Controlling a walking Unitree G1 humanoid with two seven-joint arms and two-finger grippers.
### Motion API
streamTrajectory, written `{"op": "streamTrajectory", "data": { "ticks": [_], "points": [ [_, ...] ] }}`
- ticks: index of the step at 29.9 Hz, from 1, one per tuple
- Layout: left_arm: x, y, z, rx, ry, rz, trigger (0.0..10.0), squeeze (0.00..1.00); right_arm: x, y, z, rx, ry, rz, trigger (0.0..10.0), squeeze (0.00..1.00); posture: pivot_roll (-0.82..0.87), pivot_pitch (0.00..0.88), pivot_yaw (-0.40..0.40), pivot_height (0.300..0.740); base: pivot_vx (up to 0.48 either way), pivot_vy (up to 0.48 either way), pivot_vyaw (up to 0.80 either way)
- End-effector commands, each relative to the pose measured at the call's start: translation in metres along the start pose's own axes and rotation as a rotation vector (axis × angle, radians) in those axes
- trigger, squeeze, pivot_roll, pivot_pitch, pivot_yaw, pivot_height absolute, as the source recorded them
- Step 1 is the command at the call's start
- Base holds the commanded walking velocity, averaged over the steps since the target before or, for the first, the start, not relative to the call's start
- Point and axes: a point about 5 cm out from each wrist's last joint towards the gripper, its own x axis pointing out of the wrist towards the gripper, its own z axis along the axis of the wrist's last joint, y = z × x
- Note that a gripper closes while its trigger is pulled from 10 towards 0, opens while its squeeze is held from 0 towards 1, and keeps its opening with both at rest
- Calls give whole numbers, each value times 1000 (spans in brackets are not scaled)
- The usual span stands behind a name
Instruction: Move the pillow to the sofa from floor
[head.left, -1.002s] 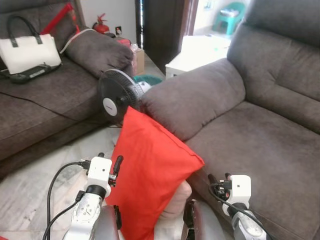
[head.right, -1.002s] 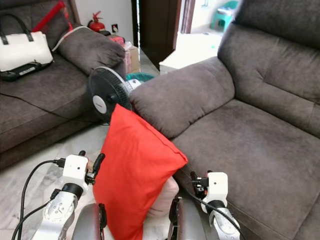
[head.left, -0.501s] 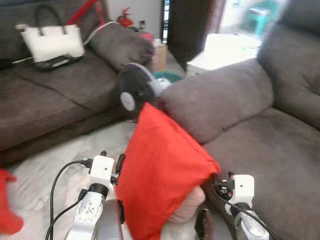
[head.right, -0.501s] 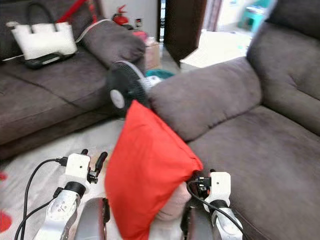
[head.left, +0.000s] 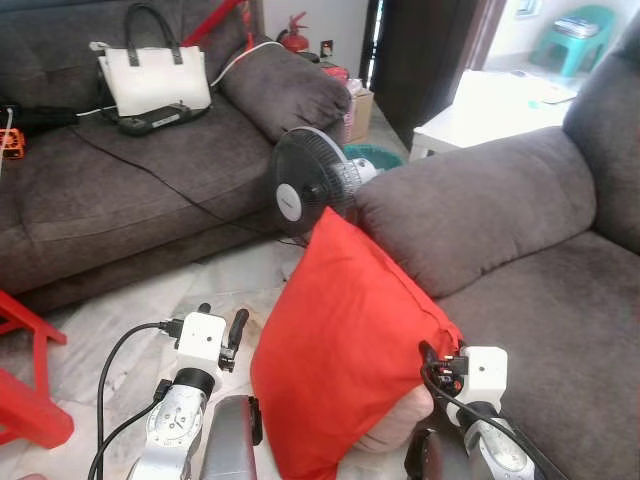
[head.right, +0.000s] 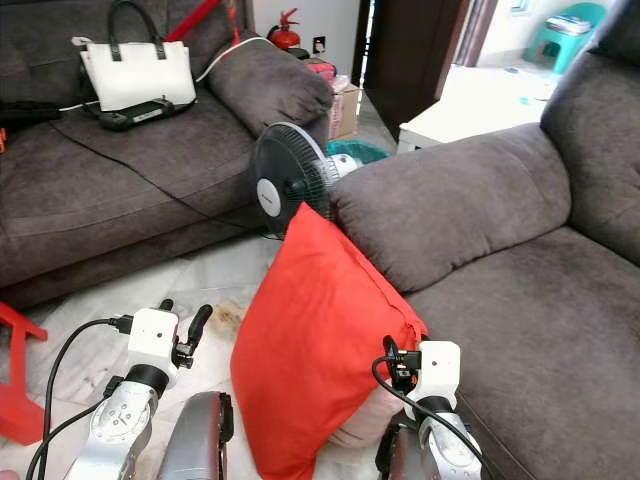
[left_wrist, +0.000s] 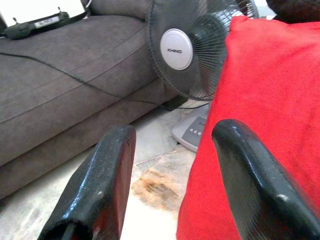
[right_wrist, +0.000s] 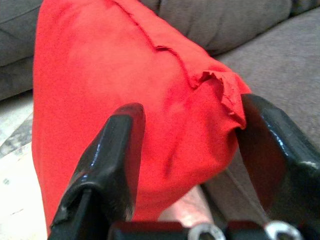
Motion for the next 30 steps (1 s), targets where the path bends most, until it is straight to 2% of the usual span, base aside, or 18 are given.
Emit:
{"op": "streamTrajectory", "data": {
  "ticks": [1,6,7,9,10,18,19,27,30],
  "points": [
    [2,0,1,5,-7,-5,10000,0,2,-3,3,7,-9,-17,10000,0,123,7,-59,526,0,0,0],
    [3,0,2,7,-12,-4,10000,0,6,-2,6,9,-10,-23,10000,0,132,7,-63,526,0,0,0],
    [2,0,2,7,-11,-3,10000,0,8,0,7,20,-11,-16,10000,925,135,7,-65,526,0,0,0],
    [2,1,2,8,-10,-1,10000,0,10,2,8,33,-14,-7,10000,925,135,7,-65,526,0,0,0],
    [2,1,2,8,-9,0,10000,0,12,3,9,52,-16,-4,10000,1000,136,9,-67,526,0,0,0],
    [2,0,2,6,-9,-4,10000,0,21,7,12,44,8,21,10000,1000,148,18,-74,526,0,0,0],
    [2,0,3,6,-10,-1,10000,0,24,7,11,37,19,22,10000,0,156,22,-80,526,0,0,0],
    [-2,4,3,5,-7,25,10000,0,36,19,11,38,66,46,10000,0,189,35,-102,526,0,0,0],
    [-5,4,2,3,-4,33,10000,0,39,22,10,65,88,52,10000,0,205,43,-114,526,0,0,0]
  ]
}}
